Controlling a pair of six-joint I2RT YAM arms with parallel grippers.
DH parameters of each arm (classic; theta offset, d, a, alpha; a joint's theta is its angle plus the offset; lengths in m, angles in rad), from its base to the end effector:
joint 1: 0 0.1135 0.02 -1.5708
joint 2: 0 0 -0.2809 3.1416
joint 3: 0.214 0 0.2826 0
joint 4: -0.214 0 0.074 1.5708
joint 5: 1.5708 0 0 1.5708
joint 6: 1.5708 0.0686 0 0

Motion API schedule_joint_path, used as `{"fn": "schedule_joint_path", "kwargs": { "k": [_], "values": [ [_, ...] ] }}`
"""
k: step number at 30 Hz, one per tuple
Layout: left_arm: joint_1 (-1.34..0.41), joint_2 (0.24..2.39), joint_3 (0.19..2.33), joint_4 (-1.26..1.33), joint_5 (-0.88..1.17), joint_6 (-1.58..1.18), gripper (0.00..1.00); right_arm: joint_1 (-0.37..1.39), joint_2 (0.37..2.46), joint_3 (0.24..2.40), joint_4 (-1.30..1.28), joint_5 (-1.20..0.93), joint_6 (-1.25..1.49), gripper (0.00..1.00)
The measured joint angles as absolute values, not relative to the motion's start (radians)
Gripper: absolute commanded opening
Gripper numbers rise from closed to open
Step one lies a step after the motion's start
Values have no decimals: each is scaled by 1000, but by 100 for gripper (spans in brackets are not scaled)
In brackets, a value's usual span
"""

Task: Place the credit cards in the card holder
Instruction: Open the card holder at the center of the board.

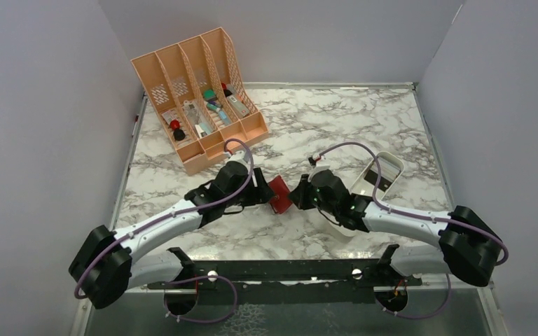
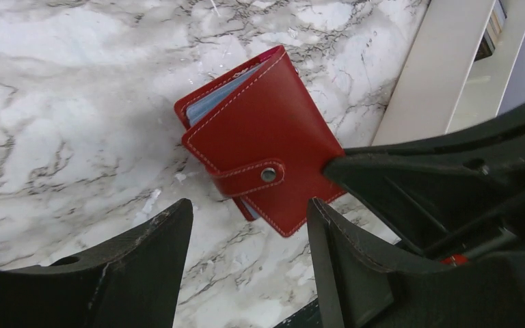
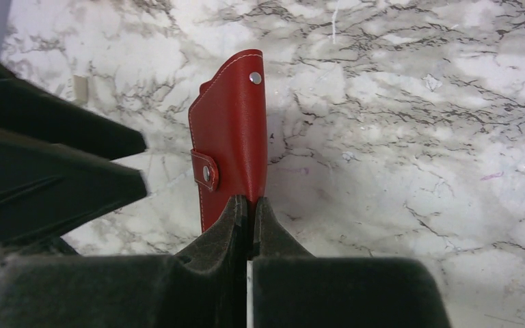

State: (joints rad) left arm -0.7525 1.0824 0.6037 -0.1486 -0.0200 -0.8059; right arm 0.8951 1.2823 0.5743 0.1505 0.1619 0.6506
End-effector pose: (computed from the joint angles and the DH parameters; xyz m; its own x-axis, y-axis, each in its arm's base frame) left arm 0.2027 -0.1879 0.2039 -0.7812 -0.2567 -0.5691 0.1559 0.8025 -0.5760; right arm 0.2020 0.2343 0.1738 -0.6779 0.1100 -0.7269 -0.3443 0.8261 0.4461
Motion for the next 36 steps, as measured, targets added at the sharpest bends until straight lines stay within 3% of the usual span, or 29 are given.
{"fn": "schedule_joint_path", "kwargs": {
  "k": [6, 9, 21, 23, 26, 31, 36],
  "values": [
    [-752, 1221, 609, -22, 64, -838, 68, 911, 1203, 556, 175, 163, 658, 1],
    [-752, 1254, 609, 27, 99, -858, 64, 915, 1187, 555, 188, 167, 663, 1],
    [-744, 1339, 606, 83, 135, -878, 9, 919, 1187, 525, 195, 189, 664, 1],
    [-744, 1340, 607, 70, 131, -864, 3, 919, 1187, 519, 198, 195, 665, 1],
    [-744, 1340, 612, 44, 118, -841, 3, 922, 1184, 517, 201, 197, 665, 1],
    [-746, 1328, 626, 9, 99, -822, 12, 924, 1172, 513, 200, 198, 670, 1],
    [-746, 1282, 627, -40, 81, -818, 13, 924, 1168, 513, 198, 198, 706, 1]
  ]
}}
